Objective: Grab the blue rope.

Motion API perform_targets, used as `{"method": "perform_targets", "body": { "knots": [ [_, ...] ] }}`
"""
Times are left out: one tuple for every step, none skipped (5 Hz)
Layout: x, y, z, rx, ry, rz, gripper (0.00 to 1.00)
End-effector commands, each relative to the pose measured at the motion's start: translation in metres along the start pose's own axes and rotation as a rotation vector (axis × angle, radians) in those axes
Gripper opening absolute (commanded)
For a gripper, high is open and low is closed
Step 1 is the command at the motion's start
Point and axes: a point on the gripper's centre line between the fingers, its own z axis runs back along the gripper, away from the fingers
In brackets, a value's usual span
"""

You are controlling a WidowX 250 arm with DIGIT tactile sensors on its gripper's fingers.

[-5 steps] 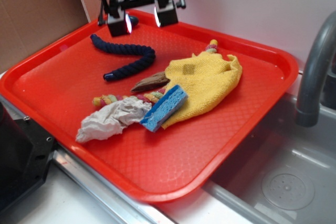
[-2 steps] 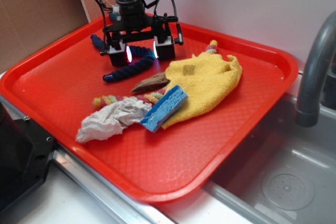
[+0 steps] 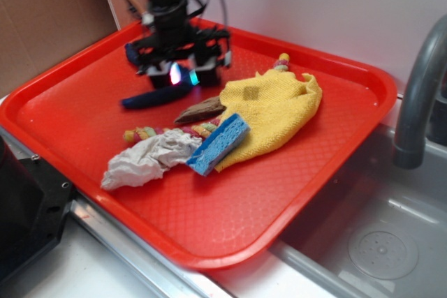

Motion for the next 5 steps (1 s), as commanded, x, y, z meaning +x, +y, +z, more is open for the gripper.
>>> {"method": "perform_targets", "body": {
  "knots": [
    [0.040, -0.002, 0.055, -0.094, 0.000, -0.336, 0.00],
    [0.044, -0.006, 0.105, -0.091, 0.000, -0.533, 0.00],
    [0.034, -0.013, 0.157, -0.068, -0.042, -0.567, 0.00],
    [0.020, -0.013, 0.203, -0.112, -0.092, -0.569, 0.00],
    [0.013, -0.002, 0.214, -0.184, -0.068, -0.490, 0.00]
  ]
}}
